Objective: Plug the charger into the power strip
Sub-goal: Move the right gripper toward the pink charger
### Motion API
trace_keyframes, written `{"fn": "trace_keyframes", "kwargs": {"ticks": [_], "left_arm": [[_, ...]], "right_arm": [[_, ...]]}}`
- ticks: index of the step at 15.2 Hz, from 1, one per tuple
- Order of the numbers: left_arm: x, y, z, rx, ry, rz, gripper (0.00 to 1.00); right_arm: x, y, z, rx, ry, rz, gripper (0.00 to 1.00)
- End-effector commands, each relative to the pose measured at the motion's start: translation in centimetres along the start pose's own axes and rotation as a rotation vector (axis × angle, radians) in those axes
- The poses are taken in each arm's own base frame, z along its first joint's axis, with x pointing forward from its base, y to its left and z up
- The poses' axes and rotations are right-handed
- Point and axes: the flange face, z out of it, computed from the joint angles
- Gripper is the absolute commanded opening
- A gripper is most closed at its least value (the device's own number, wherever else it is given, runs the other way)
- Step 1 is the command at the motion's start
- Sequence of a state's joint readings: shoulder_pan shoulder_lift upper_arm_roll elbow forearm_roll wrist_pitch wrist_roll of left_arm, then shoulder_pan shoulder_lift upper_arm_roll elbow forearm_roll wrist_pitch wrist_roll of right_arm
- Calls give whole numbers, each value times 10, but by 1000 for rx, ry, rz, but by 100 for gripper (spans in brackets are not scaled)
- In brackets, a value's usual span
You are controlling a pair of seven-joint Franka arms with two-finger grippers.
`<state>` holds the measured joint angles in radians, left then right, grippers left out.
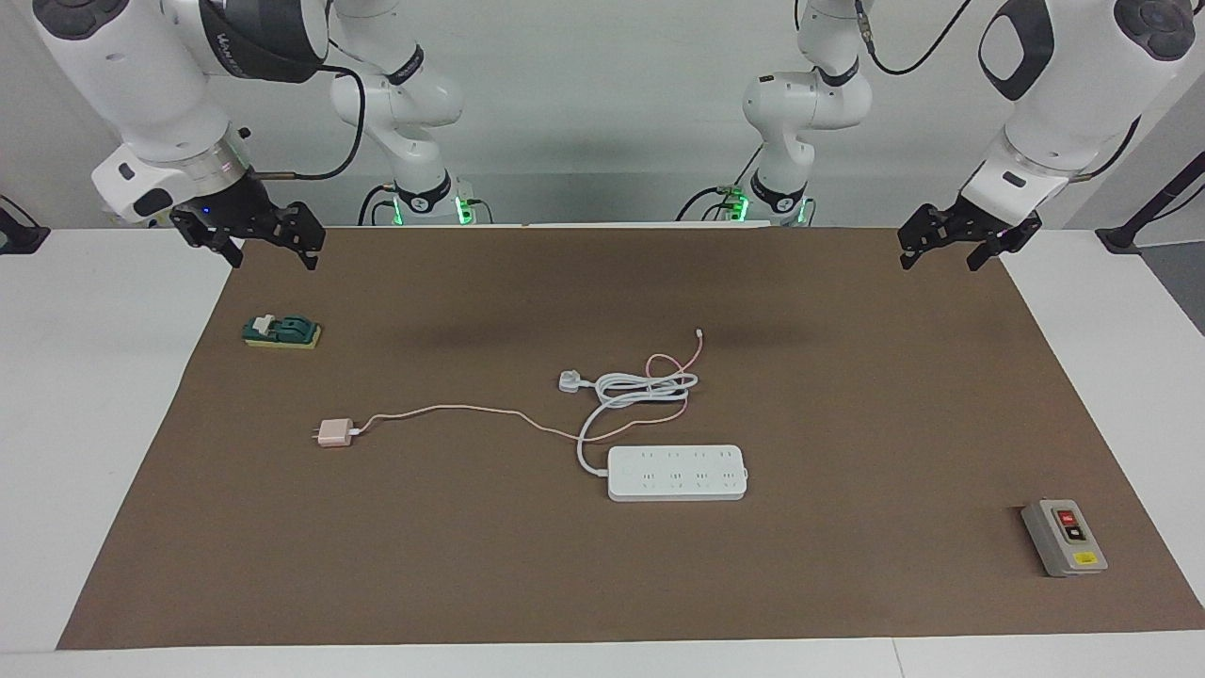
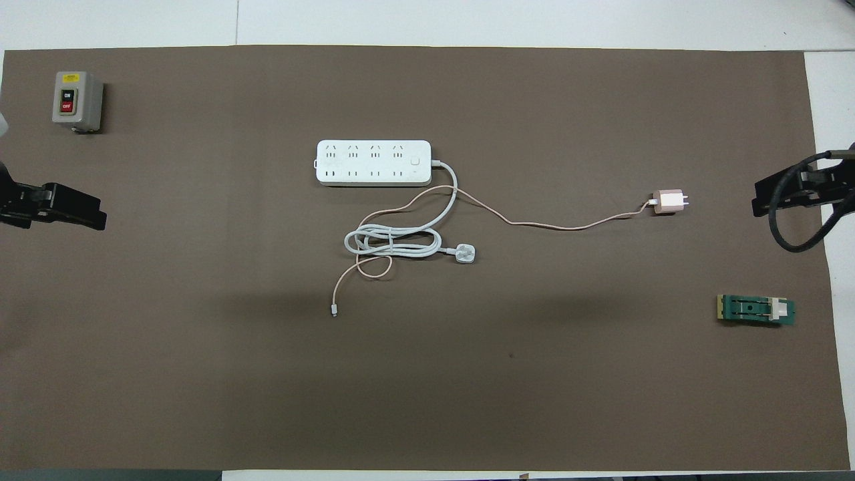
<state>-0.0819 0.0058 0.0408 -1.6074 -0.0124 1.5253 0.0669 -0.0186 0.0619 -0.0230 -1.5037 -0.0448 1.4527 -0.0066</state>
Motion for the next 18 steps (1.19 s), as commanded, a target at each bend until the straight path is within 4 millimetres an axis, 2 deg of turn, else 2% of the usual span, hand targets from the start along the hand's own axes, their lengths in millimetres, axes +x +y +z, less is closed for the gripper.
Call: {"fn": "trace_keyframes", "kwargs": {"ticks": [1, 8, 12, 16, 18], "left_arm": [[3, 0, -3, 2, -4, -8, 100], [3, 1, -4, 6, -3, -7, 100], [3, -7, -5, 1, 14, -20, 100], [1, -7, -3, -1, 19, -25, 100], [4, -1, -3, 2, 28, -8, 100]], "right_arm": [[0, 1, -2, 4, -1, -28, 100], [3, 5, -7, 2, 48, -21, 100], [7, 5, -7, 10, 83, -27, 100], [11, 7, 10, 26, 48, 127, 100], [21, 8, 31, 37, 5, 269, 100]]}}
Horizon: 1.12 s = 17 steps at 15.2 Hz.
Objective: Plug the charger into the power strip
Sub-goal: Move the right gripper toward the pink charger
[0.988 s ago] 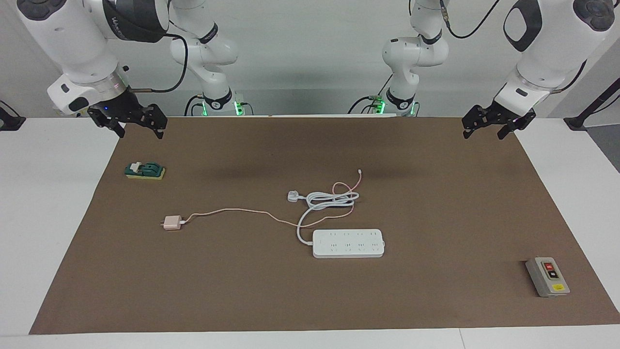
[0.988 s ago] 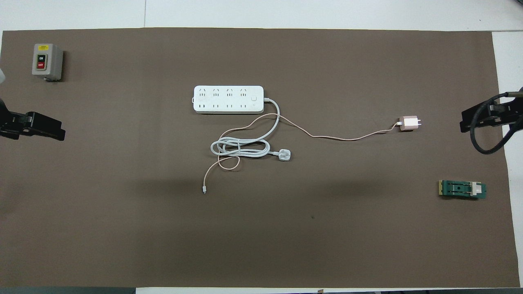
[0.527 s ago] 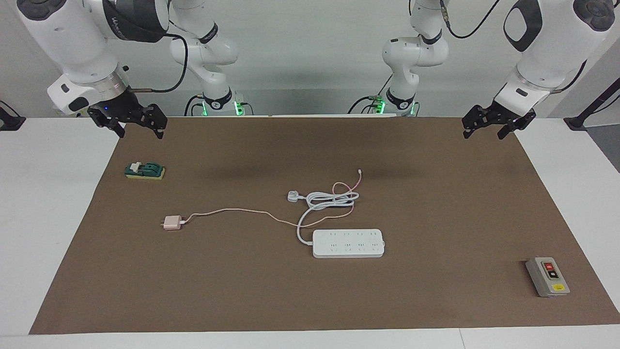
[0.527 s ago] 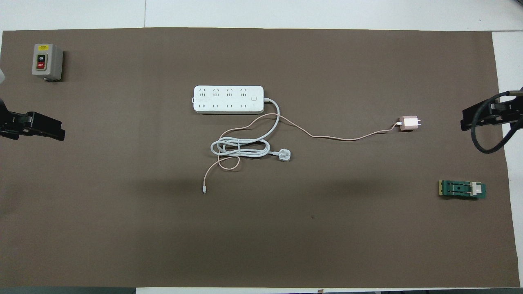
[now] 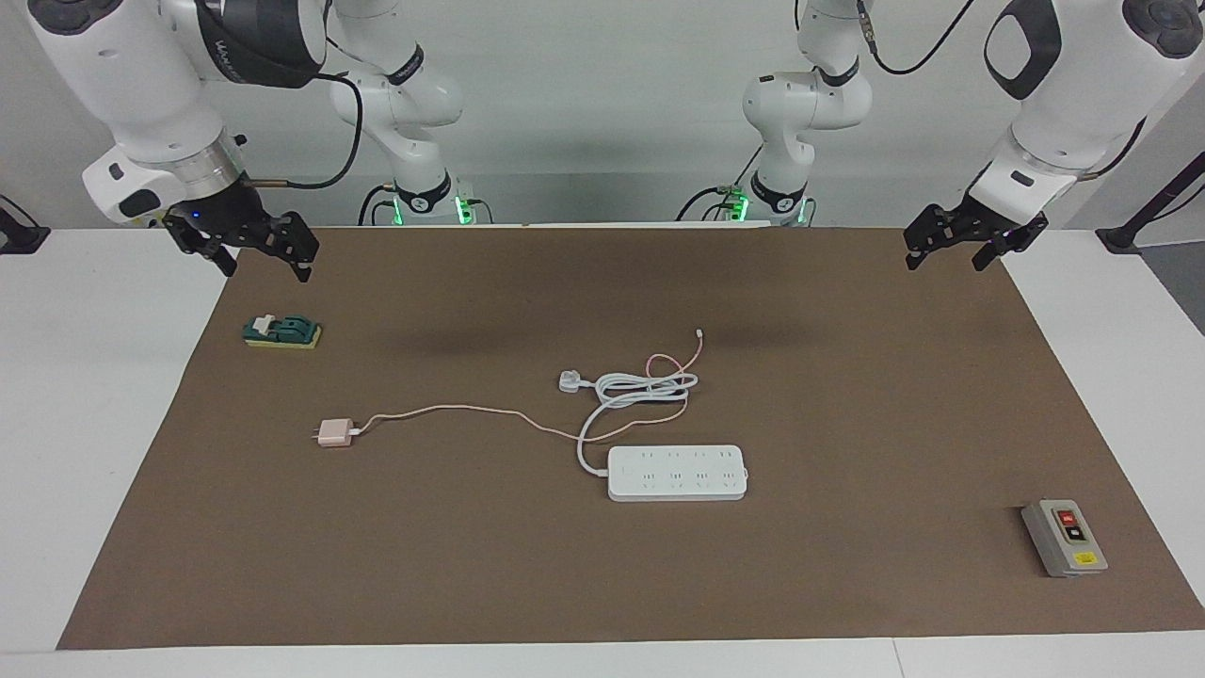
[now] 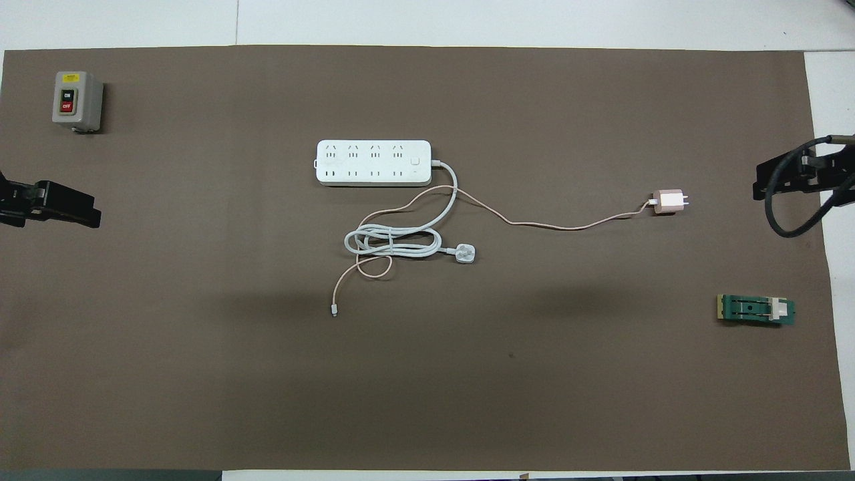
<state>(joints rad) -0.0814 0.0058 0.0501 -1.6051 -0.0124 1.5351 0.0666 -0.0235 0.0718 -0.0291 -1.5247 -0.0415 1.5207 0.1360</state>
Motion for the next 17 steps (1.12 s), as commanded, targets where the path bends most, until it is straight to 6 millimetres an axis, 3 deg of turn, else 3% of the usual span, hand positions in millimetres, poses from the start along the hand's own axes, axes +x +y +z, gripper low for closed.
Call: {"fn": "trace_keyframes", "kwargs": {"ticks": [1, 9, 14, 16, 17], "left_arm": [[3, 6, -1, 0, 17, 2, 100], [-1, 2, 2, -1, 4, -4, 100], [-1, 3, 2, -1, 2, -3, 100], [-2, -1, 3, -2, -2, -15, 100], [-2, 7, 2, -1, 0, 3, 100]], "right_arm": [[16, 5, 34, 50, -58, 194, 100], [72, 42, 131, 331, -240, 791, 97], [96, 63, 204, 456, -348, 982, 97], [101, 88, 225, 511, -393, 1046, 97], [102, 93, 232, 551, -421, 1070, 97]]}}
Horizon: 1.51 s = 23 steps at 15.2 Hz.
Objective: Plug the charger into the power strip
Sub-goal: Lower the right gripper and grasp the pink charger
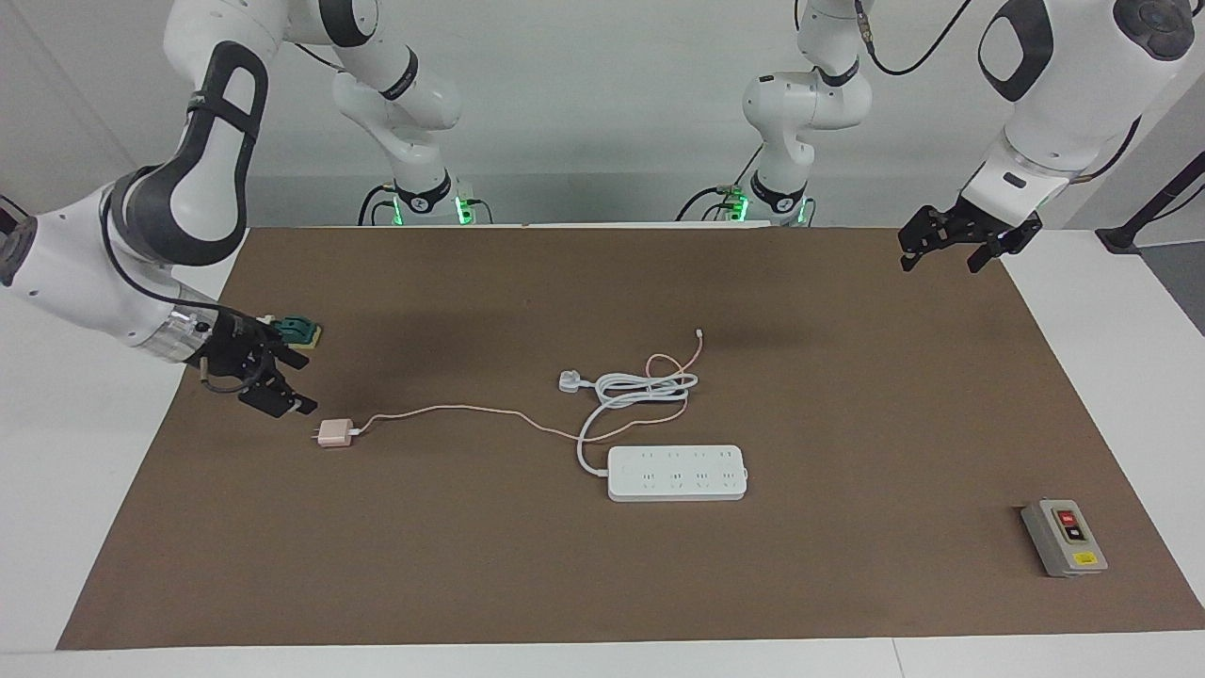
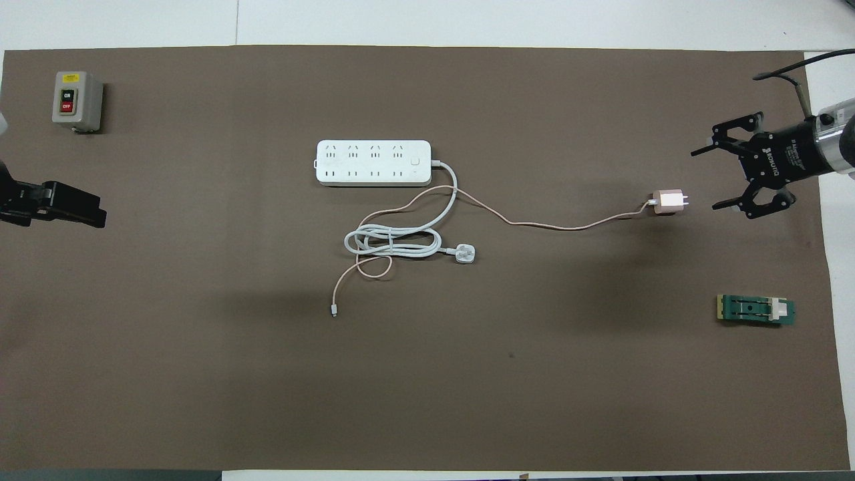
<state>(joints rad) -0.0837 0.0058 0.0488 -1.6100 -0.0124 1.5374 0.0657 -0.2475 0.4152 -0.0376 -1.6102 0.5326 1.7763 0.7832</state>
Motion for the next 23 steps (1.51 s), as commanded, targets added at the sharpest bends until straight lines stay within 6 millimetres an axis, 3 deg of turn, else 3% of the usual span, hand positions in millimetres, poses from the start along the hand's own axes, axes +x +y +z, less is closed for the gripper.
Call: {"fn": "trace_keyframes", "kwargs": {"ticks": [1, 2, 7, 13, 19, 23], "left_arm": [[-1, 8, 0, 0, 5, 5, 100], [-1, 15, 0, 1, 6, 19, 100], [6, 9, -8, 4, 47, 12, 100], [21, 25, 4, 10, 156, 44, 100], [29, 28, 25, -2, 119, 49, 100], [24, 28, 26, -20, 96, 43, 100]], "right_arm": [[26, 11, 3, 87, -100, 97, 97], [36, 14, 9, 122, -151, 135, 97], [37, 14, 36, 108, -180, 163, 98], [46, 12, 82, 52, -116, 170, 100], [57, 22, 95, 23, -74, 175, 100], [64, 31, 97, 12, -57, 176, 100]]}}
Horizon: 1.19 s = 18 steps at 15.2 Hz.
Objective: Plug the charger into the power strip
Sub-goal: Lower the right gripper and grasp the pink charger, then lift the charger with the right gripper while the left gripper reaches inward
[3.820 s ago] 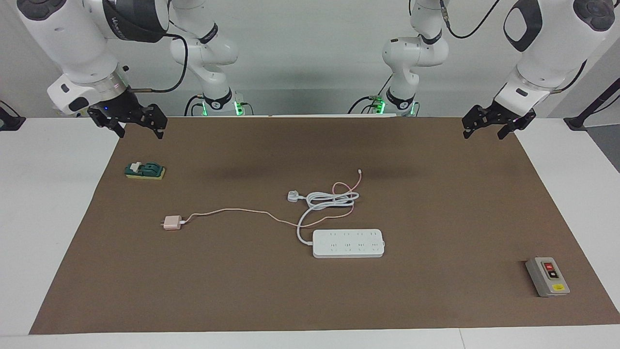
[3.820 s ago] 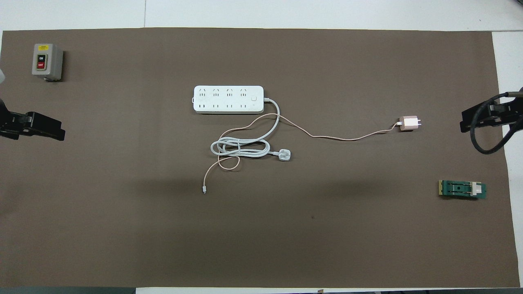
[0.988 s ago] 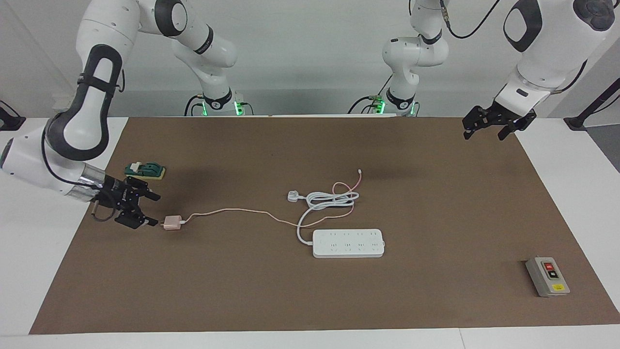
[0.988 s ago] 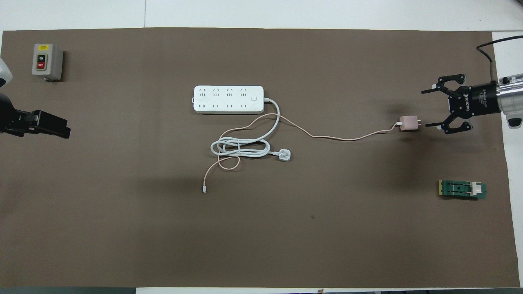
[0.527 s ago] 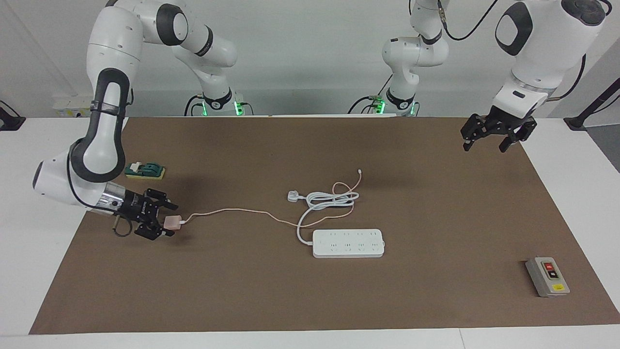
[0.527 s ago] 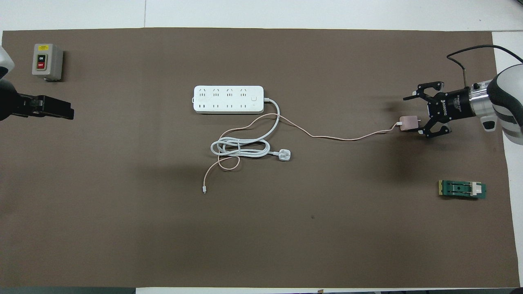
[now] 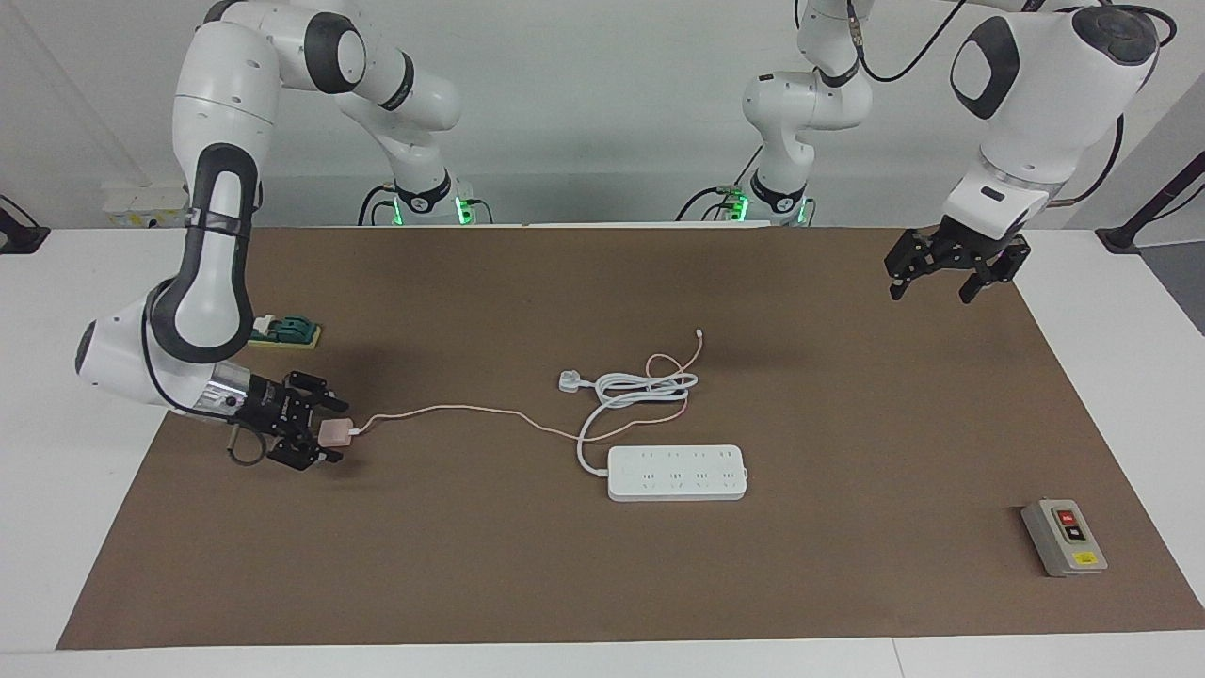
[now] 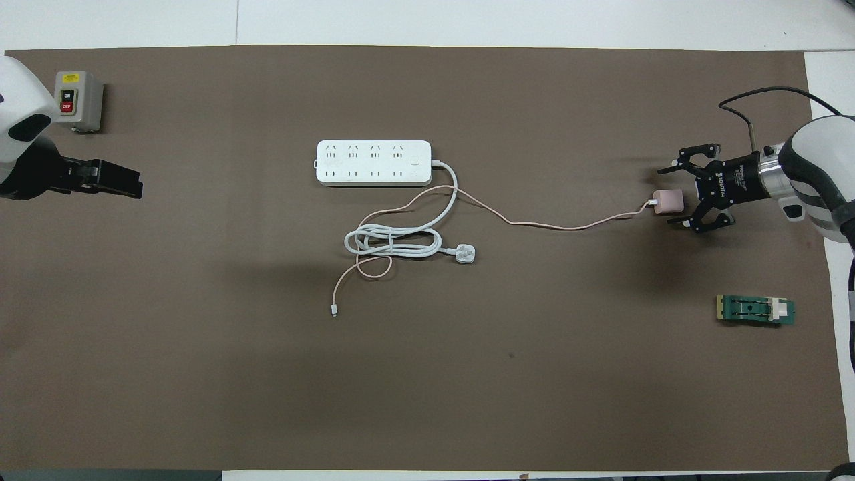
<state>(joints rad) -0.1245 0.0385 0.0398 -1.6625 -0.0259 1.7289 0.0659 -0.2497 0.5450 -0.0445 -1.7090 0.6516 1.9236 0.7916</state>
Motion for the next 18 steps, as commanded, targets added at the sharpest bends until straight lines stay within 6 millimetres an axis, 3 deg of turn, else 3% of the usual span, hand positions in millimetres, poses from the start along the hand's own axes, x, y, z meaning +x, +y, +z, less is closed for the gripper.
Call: {"fn": "trace_keyframes", "kwargs": {"ticks": [1, 6, 8, 10, 12, 13, 15, 18], "left_arm": [[-8, 2, 1, -31, -26, -9, 100], [-12, 1, 5, -165, -52, -51, 100], [-14, -14, 15, -245, -65, -98, 100], [-21, -24, 29, -326, -79, -140, 100], [-24, -26, 32, -379, -77, -139, 100], [-23, -27, 36, -398, -78, -127, 100], [-26, -36, 42, -487, -64, -123, 100], [-23, -30, 46, -623, -29, -101, 100]], "right_arm": [[7, 8, -1, -14, 27, 2, 100], [23, 13, 6, -24, 23, 2, 100], [21, 13, 7, -28, 19, 1, 96], [18, 12, 8, -33, 17, -1, 68], [16, 10, 11, -37, 24, -12, 29], [17, 10, 11, -48, 40, -29, 18], [20, 12, 11, -74, 65, -63, 0], [12, 9, 17, -99, 81, -74, 0]]}}
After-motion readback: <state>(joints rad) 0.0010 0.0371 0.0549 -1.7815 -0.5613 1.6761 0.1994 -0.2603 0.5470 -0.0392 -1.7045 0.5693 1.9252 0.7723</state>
